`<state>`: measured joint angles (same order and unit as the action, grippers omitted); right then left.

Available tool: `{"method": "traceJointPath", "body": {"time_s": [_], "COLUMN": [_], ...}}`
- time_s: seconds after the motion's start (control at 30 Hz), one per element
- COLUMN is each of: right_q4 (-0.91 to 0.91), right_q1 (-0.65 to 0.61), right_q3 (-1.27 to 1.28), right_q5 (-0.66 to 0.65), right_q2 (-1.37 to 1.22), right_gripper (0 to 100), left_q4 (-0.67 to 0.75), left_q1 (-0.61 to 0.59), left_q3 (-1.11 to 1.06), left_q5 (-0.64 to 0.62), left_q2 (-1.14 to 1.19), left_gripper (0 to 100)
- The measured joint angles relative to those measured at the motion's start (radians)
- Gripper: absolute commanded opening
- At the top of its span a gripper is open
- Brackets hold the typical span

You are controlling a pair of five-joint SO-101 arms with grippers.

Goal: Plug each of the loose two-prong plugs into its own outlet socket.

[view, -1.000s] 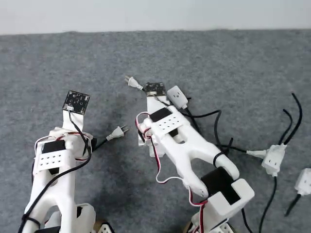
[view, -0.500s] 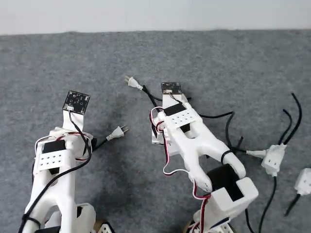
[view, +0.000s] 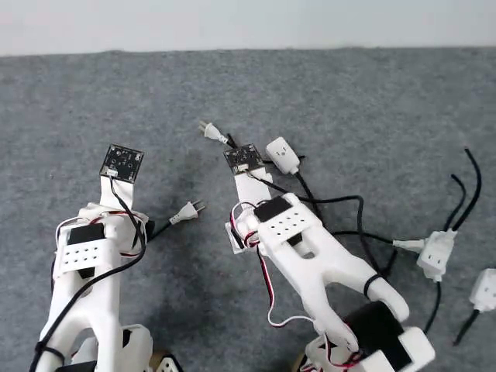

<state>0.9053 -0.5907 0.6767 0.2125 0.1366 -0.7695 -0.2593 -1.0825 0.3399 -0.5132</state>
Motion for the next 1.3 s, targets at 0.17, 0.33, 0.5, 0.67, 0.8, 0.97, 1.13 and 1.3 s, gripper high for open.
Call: {"method": "traceJointPath", "body": {"time_s": [0.17, 0.33, 0.5, 0.67, 0.8, 0.97, 1.13, 1.3], "right_q4": [-0.025, -0.074, -0.074, -0.077, -0.077, -0.08, -0.08, -0.08], "right_q1": [0.008, 0.046, 0.114, 0.137, 0.143, 0.143, 0.144, 0.118], "right_q3": [0.017, 0.055, 0.075, 0.08, 0.08, 0.08, 0.08, 0.08], "right_q5": [-0.028, -0.069, -0.112, -0.127, -0.13, -0.13, -0.13, -0.13], "right_q2": [0.002, 0.014, 0.014, 0.014, 0.014, 0.014, 0.014, 0.031], "right_gripper": [26.2, 26.2, 26.2, 26.2, 26.2, 17.6, 16.3, 18.3], "left_q4": [0.0, 0.0, 0.002, 0.002, 0.015, 0.02, 0.02, 0.02], "left_q1": [0.018, 0.021, 0.021, 0.021, 0.021, 0.021, 0.021, 0.021], "left_q3": [0.0, 0.0, 0.0, 0.0, 0.0, 0.0, 0.0, 0.0], "left_q5": [0.0, 0.0, 0.0, 0.0, 0.0, 0.0, 0.0, 0.0], "left_q2": [0.0, 0.0, 0.0, 0.0, 0.0, 0.0, 0.0, 0.0], "left_gripper": [23, 23, 23, 23, 23, 23, 23, 23]}}
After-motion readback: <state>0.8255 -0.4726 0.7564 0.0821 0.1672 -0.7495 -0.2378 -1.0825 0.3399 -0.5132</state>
